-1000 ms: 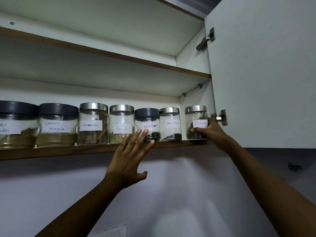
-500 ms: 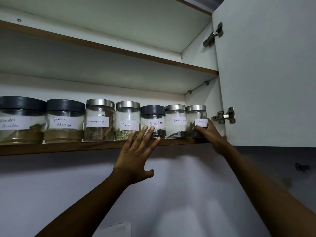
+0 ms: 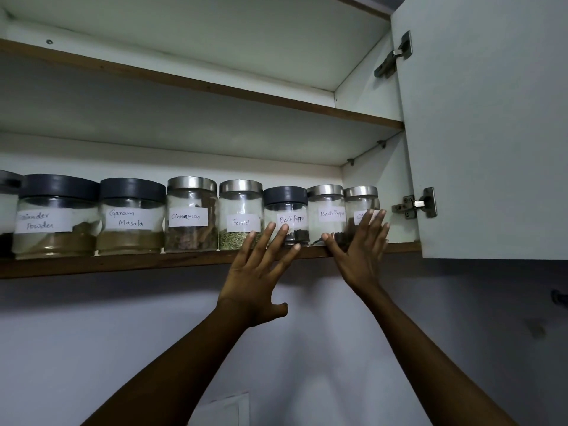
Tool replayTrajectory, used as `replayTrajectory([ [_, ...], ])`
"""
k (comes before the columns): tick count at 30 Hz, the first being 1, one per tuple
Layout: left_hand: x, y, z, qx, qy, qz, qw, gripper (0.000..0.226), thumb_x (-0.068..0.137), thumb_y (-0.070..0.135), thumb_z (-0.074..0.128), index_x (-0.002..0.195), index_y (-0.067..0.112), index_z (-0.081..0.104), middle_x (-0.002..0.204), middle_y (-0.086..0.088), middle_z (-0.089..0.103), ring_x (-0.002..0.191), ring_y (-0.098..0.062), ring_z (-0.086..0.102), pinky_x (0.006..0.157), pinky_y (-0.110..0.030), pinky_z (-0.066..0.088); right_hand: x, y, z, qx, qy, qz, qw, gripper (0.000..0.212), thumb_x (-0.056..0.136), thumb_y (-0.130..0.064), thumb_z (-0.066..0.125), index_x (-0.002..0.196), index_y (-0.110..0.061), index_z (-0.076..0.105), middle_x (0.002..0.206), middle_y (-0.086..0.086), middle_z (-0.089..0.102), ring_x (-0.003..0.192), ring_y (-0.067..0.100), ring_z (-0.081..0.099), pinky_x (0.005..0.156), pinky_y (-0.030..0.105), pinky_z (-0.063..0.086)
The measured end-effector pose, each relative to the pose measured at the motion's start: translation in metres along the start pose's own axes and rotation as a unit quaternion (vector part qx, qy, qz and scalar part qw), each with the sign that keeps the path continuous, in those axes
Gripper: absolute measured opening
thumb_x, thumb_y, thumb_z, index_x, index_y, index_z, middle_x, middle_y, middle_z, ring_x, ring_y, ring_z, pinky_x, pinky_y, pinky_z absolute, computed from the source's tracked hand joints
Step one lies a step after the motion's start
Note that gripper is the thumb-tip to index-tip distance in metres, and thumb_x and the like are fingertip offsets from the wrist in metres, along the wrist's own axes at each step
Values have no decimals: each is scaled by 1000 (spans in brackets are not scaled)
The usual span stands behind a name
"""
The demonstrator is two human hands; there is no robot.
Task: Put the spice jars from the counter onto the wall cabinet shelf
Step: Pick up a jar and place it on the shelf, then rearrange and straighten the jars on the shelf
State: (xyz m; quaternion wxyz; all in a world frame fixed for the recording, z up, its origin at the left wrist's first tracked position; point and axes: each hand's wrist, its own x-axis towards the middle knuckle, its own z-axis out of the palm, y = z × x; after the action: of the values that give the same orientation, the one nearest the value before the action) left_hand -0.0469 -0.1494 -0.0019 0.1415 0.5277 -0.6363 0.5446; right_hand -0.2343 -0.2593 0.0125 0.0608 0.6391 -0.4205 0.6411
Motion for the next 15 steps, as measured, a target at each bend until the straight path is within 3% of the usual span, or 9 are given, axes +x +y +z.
replayTrajectory([
  [5, 1, 1, -2, 1, -10, -7, 1000, 108, 74, 69, 44, 137, 29, -34, 145, -8, -43, 131, -31, -44, 107, -46, -27, -1, 2, 3, -17, -15, 14, 1000, 108, 73, -76, 32, 143, -19, -27, 153, 9, -30, 141, 31, -25, 113, 44, -13],
  [10, 3, 1, -8, 2, -47, -7, 999, 110, 73, 69, 47, 135, 29, -35, 141, -9, -46, 125, -32, -48, 104, -47, -29, -5, -6, -4, -44, -43, 37, 997, 106, 80, -75, 34, 145, -14, -22, 153, 11, -28, 142, 31, -24, 113, 53, -11],
  [13, 3, 0, -17, -9, -61, 7, 998, 107, 76, 65, 48, 137, 27, -31, 144, -10, -42, 128, -32, -44, 109, -47, -23, -16, -19, -15, -98, -32, -8, 995, 102, 76, -79, 18, 146, -13, -17, 155, 11, -23, 143, 29, -22, 112, 51, -13],
  [15, -1, -4, -25, -15, -49, 12, 999, 99, 82, 57, 45, 142, 23, -26, 151, -10, -33, 134, -29, -37, 113, -45, -17, -24, -34, -23, -135, -19, -68, 988, 92, 83, -72, 23, 149, -15, -6, 157, 11, -15, 145, 29, -15, 113, 50, -9],
])
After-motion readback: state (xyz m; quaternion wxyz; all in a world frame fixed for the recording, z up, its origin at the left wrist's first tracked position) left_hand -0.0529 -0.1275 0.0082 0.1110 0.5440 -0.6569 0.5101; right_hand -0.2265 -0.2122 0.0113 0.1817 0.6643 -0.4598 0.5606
